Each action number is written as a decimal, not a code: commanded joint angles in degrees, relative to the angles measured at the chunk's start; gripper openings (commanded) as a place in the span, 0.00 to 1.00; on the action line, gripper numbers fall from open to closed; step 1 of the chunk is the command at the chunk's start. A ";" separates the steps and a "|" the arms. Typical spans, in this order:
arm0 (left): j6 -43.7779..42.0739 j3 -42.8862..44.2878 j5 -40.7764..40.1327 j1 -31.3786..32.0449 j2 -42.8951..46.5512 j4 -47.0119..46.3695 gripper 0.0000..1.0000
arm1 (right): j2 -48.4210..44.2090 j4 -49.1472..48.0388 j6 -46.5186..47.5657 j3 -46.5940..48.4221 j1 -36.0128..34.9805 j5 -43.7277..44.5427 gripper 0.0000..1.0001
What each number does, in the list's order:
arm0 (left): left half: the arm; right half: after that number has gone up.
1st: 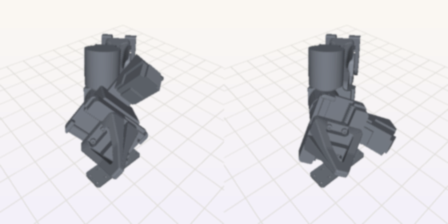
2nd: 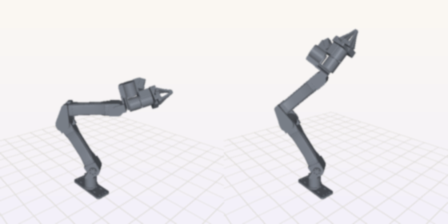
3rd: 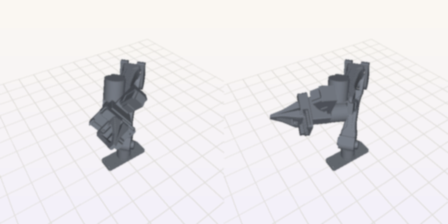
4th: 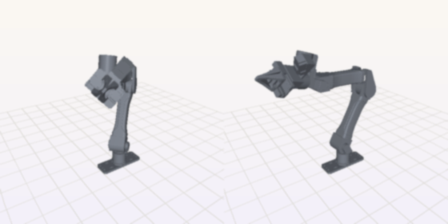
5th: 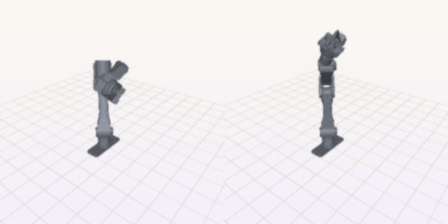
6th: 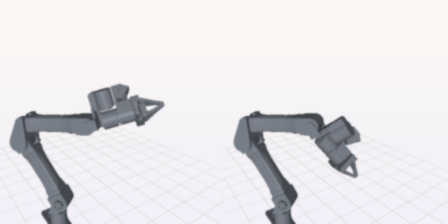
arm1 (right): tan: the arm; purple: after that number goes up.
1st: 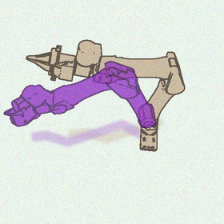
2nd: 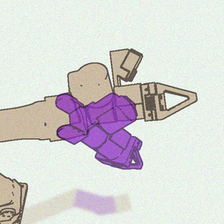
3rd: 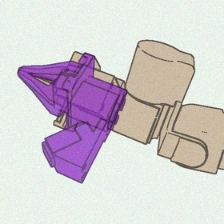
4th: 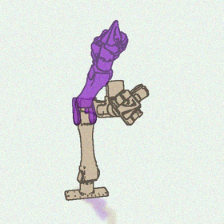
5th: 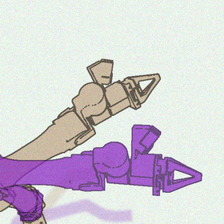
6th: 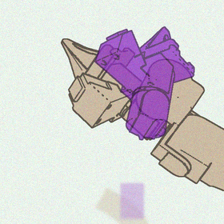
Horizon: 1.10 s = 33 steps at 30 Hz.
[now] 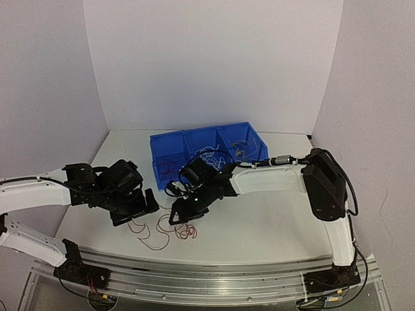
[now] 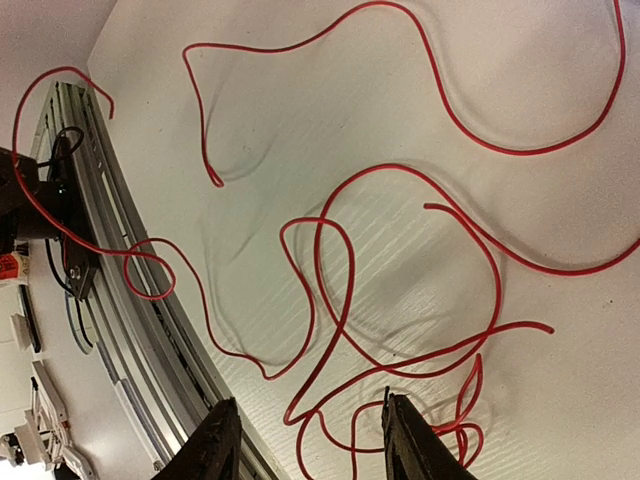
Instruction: Untangle the cables
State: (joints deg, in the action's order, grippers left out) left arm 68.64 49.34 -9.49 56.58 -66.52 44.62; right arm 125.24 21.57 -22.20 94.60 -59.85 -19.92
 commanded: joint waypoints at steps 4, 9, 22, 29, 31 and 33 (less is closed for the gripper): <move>0.45 -1.32 1.10 -0.15 0.74 -2.09 1.00 | 3.85 0.27 -0.91 4.33 -0.23 3.34 0.37; 0.33 -2.02 1.20 -0.15 0.59 -3.24 1.00 | 6.71 0.23 -2.88 7.70 -0.36 2.37 0.16; -13.65 -6.35 3.36 -0.15 7.41 -17.38 1.00 | -17.85 0.28 -1.84 -0.61 -0.33 4.28 0.00; -26.64 -11.40 11.21 -0.15 15.10 -36.95 1.00 | -38.65 0.49 0.99 -9.26 -0.34 22.03 0.00; -29.19 -11.27 15.06 -0.13 15.90 -41.50 1.00 | -42.46 0.45 2.46 -10.81 -0.27 26.67 0.00; -31.08 -10.59 16.02 -0.15 15.90 -44.15 1.00 | -45.51 0.48 4.20 -12.05 -0.25 33.45 0.00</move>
State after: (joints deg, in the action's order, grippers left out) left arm 45.69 37.88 0.90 56.58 -51.84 13.38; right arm 83.41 20.98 -21.86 86.35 -59.94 -1.47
